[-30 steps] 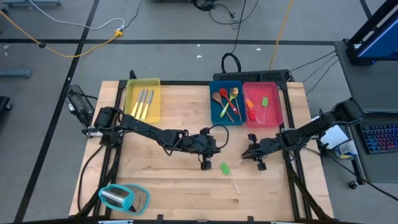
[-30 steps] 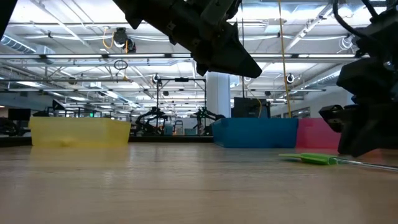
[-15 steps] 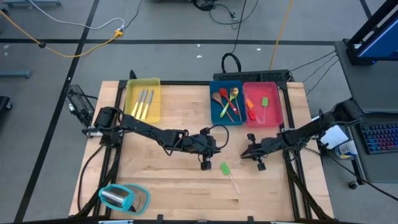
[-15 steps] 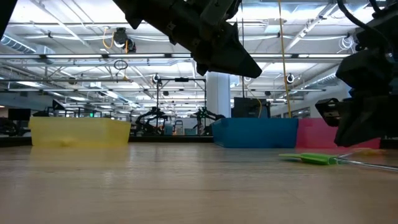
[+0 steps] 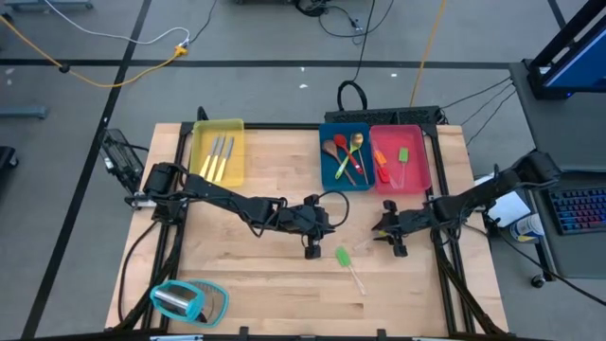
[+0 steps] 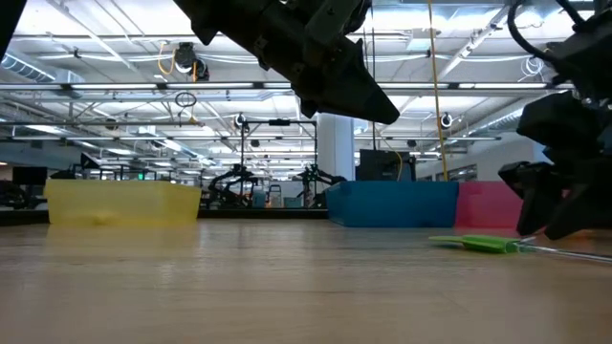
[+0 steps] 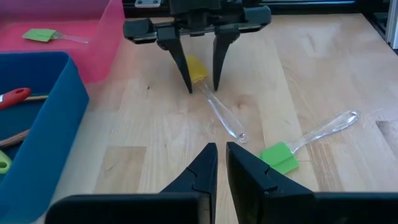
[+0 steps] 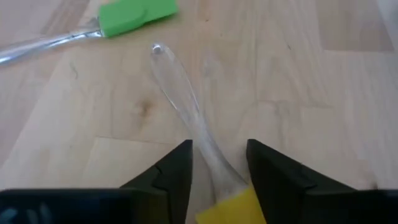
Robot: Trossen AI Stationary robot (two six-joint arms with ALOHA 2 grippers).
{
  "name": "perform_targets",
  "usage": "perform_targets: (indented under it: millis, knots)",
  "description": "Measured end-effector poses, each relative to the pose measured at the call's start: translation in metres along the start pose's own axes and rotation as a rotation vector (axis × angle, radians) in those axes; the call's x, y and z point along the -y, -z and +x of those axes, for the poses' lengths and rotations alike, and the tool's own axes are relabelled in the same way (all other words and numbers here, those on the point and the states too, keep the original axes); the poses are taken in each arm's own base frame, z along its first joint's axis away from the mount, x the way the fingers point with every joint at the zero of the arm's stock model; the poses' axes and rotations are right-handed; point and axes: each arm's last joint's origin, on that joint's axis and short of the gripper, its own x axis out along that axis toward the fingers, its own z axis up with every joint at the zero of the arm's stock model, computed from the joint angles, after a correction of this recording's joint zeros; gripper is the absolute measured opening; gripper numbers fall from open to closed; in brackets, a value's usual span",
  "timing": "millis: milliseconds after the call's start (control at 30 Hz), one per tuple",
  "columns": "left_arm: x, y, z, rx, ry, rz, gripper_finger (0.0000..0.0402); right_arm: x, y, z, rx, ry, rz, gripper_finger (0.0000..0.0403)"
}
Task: Pick & Place Kitchen Items
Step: Put the yellow spatula into the pink bin
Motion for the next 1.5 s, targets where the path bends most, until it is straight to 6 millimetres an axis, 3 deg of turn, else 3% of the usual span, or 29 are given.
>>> perform_targets:
  millis: [200, 400, 700, 933, 1133, 1333, 1500]
  knots:
    - [-0.002, 0.0, 0.0, 0.001, -0.006, 0.003, 0.0035, -0.001, -0.01, -0.011, 0.047, -0.009, -0.066, 0.0173]
    - [-0.004, 0.0, 0.0, 0.002, -0.009, 0.001, 0.0035, 0.0, -0.019, -0.026, -0.051, 0.055, -0.103, 0.0178]
    - [-0.004, -0.001, 0.001, 0.006, -0.01, -0.011, 0.0035, 0.0, -0.02, -0.025, -0.052, 0.058, -0.088, 0.0179]
    - [-0.004, -0.001, 0.001, 0.007, -0.01, -0.014, 0.0035, -0.002, -0.033, -0.025, 0.087, 0.031, 0.131, 0.0179]
    - [-0.004, -0.001, 0.001, 0.007, -0.01, -0.019, 0.0035, -0.005, -0.03, -0.025, 0.063, -0.003, 0.383, 0.0179]
    - [-0.004, -0.001, 0.0, 0.007, -0.009, -0.033, 0.0035, -0.004, -0.008, -0.027, -0.147, 0.088, 0.374, 0.0178]
    - [-0.003, -0.001, 0.0, 0.007, -0.008, -0.028, 0.0035, -0.001, -0.005, -0.028, -0.141, 0.201, 0.267, 0.0178]
